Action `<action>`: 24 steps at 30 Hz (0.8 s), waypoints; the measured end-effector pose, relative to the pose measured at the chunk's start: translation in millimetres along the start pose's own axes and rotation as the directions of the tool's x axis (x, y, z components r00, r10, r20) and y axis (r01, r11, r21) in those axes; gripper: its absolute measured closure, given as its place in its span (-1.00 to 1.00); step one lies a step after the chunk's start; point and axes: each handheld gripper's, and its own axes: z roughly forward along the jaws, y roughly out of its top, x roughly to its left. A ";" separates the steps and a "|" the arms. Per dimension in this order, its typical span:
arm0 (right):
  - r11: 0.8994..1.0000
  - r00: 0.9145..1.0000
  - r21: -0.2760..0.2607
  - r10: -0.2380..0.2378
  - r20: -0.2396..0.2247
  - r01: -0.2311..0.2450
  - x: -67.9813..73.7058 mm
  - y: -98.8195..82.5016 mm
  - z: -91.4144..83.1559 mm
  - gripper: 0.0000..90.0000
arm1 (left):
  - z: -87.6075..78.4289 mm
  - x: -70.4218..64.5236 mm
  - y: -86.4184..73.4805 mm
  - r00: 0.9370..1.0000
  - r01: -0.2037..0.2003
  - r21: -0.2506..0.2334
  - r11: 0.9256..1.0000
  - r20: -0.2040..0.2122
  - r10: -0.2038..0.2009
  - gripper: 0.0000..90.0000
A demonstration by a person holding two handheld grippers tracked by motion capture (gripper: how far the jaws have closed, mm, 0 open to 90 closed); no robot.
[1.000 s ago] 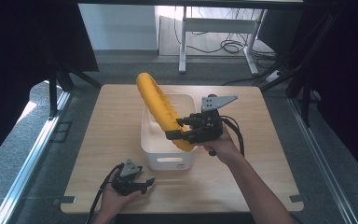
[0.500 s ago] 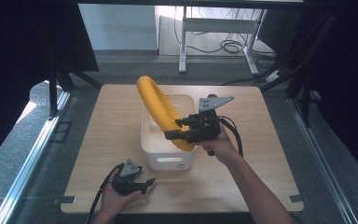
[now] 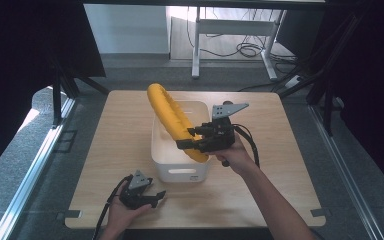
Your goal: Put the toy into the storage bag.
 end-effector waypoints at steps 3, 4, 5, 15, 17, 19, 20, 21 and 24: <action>1.000 1.000 -0.001 0.003 0.005 -0.003 -1.2 -0.9 -0.7 0.12 | 0.1 -0.2 0.0 1.000 0.001 0.000 1.000 0.000 -0.001 -0.34; 1.000 1.000 -0.002 0.002 0.013 -0.002 -2.4 -1.2 -0.9 0.12 | 0.1 -0.2 0.0 1.000 0.001 0.000 1.000 0.000 -0.001 -0.34; 1.000 1.000 0.003 0.009 0.017 -0.009 -3.5 -1.6 -1.5 0.12 | 0.1 -0.1 0.0 1.000 0.000 -0.001 1.000 0.002 0.000 -0.34; 1.000 0.999 -0.006 0.030 0.029 -0.030 -12.4 -8.6 -7.1 0.12 | 0.4 -0.4 0.1 1.000 -0.004 0.000 1.000 0.006 0.004 -0.34; 1.000 0.999 -0.006 0.028 0.033 -0.028 -13.1 -9.6 -7.6 0.11 | 0.4 -0.4 0.1 1.000 -0.003 -0.001 1.000 0.005 0.003 -0.34; 1.000 0.999 -0.004 0.028 0.035 -0.028 -13.5 -10.6 -8.6 0.11 | 0.4 -0.4 0.1 1.000 -0.003 0.000 1.000 0.006 0.003 -0.34; 1.000 0.999 -0.003 0.025 0.041 -0.024 -13.8 -11.4 -9.1 0.11 | 0.5 -0.4 0.1 1.000 -0.004 0.001 1.000 0.006 0.004 -0.34; 1.000 0.999 -0.001 0.024 0.041 -0.024 -13.9 -12.2 -9.7 0.11 | 0.6 -0.5 0.0 1.000 -0.003 0.001 1.000 0.006 0.003 -0.34; 1.000 0.998 0.004 0.013 0.056 -0.013 -14.0 -15.0 -12.3 0.11 | 0.6 -0.7 0.2 1.000 -0.003 -0.001 1.000 0.007 0.003 -0.34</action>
